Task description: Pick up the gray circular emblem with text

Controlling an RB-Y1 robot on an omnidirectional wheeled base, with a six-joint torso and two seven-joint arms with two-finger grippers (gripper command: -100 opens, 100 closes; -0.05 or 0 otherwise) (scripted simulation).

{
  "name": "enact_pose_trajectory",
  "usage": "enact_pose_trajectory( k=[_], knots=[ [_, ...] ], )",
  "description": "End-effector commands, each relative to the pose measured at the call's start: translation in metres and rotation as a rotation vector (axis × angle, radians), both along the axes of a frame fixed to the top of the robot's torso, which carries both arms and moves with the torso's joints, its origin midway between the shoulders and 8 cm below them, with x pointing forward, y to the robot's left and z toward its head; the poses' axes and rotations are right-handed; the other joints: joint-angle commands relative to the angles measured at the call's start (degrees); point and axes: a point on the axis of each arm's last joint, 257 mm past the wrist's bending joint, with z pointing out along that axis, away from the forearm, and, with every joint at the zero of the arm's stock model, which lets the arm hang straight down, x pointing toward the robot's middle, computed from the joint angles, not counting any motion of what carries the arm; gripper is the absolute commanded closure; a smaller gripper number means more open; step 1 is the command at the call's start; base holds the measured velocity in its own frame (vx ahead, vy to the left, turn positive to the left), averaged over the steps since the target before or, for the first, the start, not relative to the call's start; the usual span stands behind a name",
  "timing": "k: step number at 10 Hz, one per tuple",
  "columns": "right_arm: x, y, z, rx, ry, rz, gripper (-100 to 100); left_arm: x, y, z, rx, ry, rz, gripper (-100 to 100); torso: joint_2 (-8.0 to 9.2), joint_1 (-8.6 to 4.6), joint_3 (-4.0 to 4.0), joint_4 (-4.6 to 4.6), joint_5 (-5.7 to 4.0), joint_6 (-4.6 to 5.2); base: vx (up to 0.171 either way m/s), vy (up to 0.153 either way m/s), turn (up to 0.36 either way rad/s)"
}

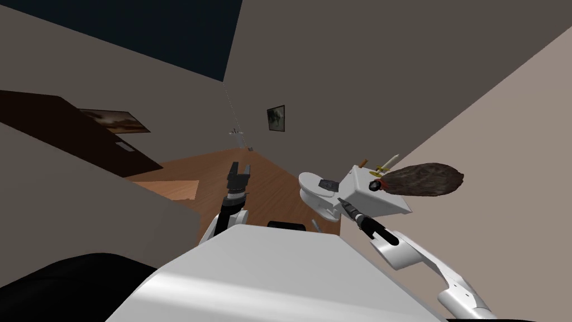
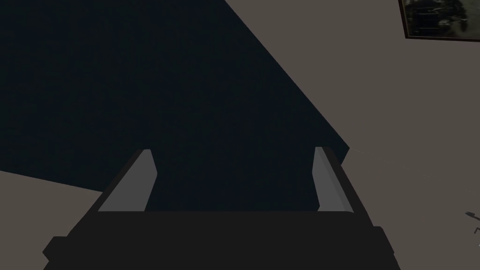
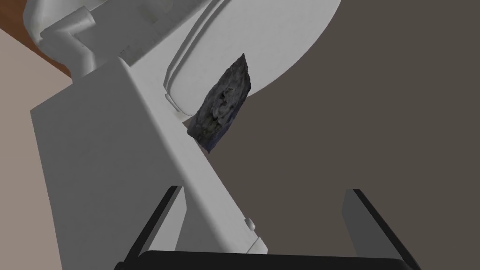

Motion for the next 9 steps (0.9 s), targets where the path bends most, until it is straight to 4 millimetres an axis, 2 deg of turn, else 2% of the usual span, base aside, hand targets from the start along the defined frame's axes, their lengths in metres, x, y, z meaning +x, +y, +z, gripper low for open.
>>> enact_pose_trajectory(
  k=[1, 2, 3, 5, 6, 9],
  knots=[
    [-0.003, -0.018, -0.001, -0.042, 0.032, -0.004, -100, 0.000, 0.000, 0.000, 0.000, 0.000, 0.000, 0, 0.00, 0.00, 0.00, 0.00, 0.00, 0.00, -0.009, 0.004, 0.048],
    [-0.009, -0.038, -0.001, -0.086, 0.068, -0.017, -100, 0.000, 0.000, 0.000, 0.000, 0.000, 0.000, 0, -0.01, -0.03, 0.00, 0.00, -0.01, 0.04, -0.006, 0.004, 0.080],
    [-0.008, -0.040, 0.000, -0.092, 0.069, -0.013, -100, 0.000, 0.000, 0.000, 0.000, 0.000, 0.000, 0, -0.02, -0.04, -0.01, -0.01, -0.01, 0.01, -0.001, 0.000, 0.050],
    [-0.016, -0.078, 0.005, -0.175, 0.127, -0.040, -100, 0.000, 0.000, 0.000, 0.000, 0.000, 0.000, 0, -0.05, -0.06, -0.03, -0.01, -0.01, 0.01, -0.002, -0.003, 0.099],
    [-0.014, -0.082, 0.010, -0.193, 0.129, -0.030, -100, 0.000, 0.000, 0.000, 0.000, 0.000, 0.000, 0, -0.04, -0.07, -0.02, -0.01, -0.02, 0.02, -0.004, -0.009, 0.040],
    [-0.016, -0.133, 0.034, -0.323, 0.186, -0.054, -100, 0.000, 0.000, 0.000, 0.000, 0.000, 0.000, 0, -0.06, -0.11, -0.03, -0.01, -0.02, 0.02, 0.002, -0.018, 0.069]
  ],
)
